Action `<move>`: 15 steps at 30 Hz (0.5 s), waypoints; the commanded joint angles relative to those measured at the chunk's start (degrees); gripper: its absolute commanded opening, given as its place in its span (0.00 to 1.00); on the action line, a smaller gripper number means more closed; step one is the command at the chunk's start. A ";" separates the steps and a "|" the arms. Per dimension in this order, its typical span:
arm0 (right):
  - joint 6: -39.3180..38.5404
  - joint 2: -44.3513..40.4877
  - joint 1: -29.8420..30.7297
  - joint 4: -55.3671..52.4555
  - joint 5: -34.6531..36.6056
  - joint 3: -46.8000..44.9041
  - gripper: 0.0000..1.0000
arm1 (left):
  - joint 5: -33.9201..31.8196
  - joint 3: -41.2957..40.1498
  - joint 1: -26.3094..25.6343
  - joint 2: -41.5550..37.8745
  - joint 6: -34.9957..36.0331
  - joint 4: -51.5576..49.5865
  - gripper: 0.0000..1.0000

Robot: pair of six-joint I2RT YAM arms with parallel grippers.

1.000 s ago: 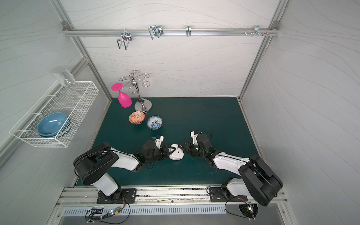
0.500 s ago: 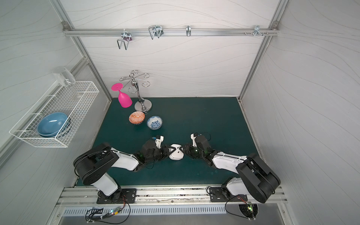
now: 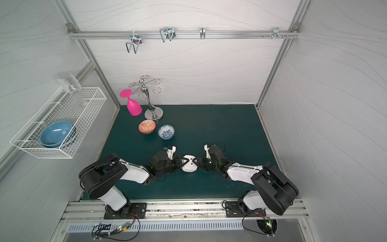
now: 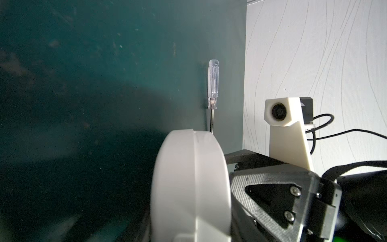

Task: Remove the battery from the alarm
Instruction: Remove the cover from the alarm.

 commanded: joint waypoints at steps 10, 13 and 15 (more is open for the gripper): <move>2.92 1.81 1.35 5.65 -8.01 2.11 0.43 | 0.43 0.33 -0.33 2.14 0.24 -1.13 0.00; 5.39 2.83 1.35 9.99 -10.08 1.63 0.43 | 0.43 0.31 -0.32 2.12 0.16 -1.20 0.00; 7.20 3.03 1.28 12.81 -11.02 1.19 0.43 | 0.28 0.13 -0.32 2.05 0.20 -1.20 0.00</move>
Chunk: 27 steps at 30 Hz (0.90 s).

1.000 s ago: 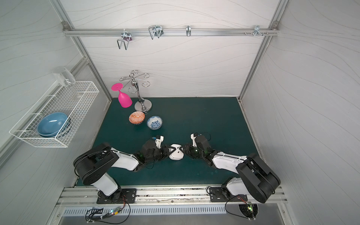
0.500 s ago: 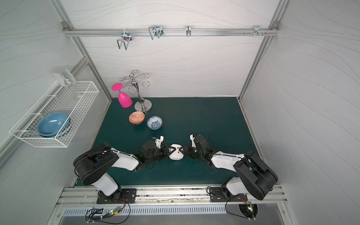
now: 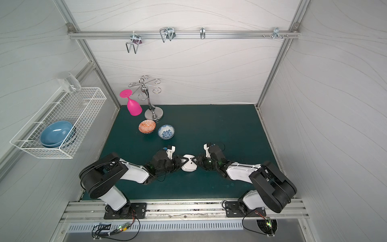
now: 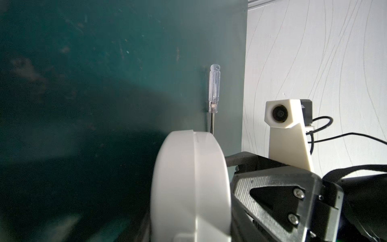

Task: Remove the battery from the alarm
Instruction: Remove the cover from the alarm.

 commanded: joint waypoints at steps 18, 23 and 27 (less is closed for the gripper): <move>2.64 -4.14 -1.46 7.12 -8.06 -1.75 0.44 | -1.23 0.31 -0.84 -0.43 2.39 -5.38 0.01; 0.99 -5.91 -3.00 2.70 -4.83 -2.82 0.45 | -1.76 0.28 -0.81 -1.10 2.67 -6.55 0.05; -5.61 -11.23 -4.80 -10.29 -0.19 -2.44 0.47 | -2.26 0.41 -0.80 -1.95 3.56 -9.16 0.16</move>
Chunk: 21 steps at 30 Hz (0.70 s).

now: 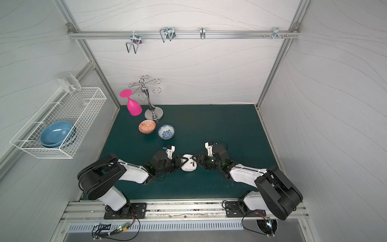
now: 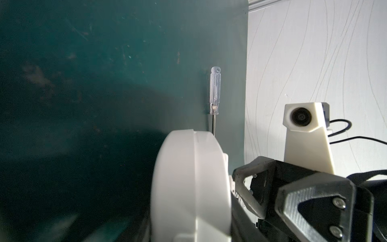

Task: Remove the battery from the alarm
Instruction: Remove the cover from the alarm.

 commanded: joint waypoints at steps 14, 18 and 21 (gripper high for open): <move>-24.00 -6.04 5.92 -32.19 13.73 10.69 0.71 | -1.24 2.51 -0.42 -1.65 4.92 -12.25 0.19; -23.96 -1.55 8.82 -31.84 16.76 13.13 0.71 | -1.08 2.42 -0.45 -1.61 4.71 -12.13 0.19; -23.46 0.70 9.42 -31.77 18.82 13.80 0.67 | -0.99 2.19 -0.39 -1.83 4.65 -12.04 0.19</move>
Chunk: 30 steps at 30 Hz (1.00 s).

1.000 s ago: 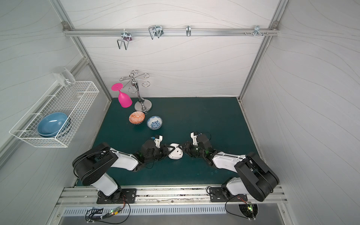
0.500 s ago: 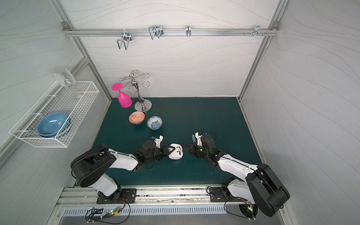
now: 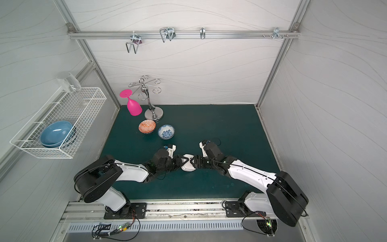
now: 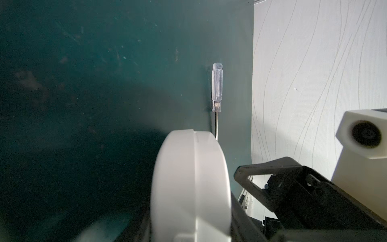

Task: Remove the battery from the alarm
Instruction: Remove the cover from the alarm, then adjust the alarm at the center of the board.

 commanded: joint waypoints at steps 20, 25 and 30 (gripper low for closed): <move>-2.35 -0.84 -0.53 -2.89 -2.72 -1.01 0.78 | -1.04 -0.64 1.45 -3.01 4.77 -10.07 0.59; -1.84 1.49 0.74 -3.51 -5.88 0.40 0.87 | 0.11 -2.07 5.26 -7.26 7.25 -15.12 0.78; -2.21 5.45 3.60 -3.47 -7.20 3.35 0.88 | 1.57 -4.18 9.54 -12.80 9.32 -20.91 0.79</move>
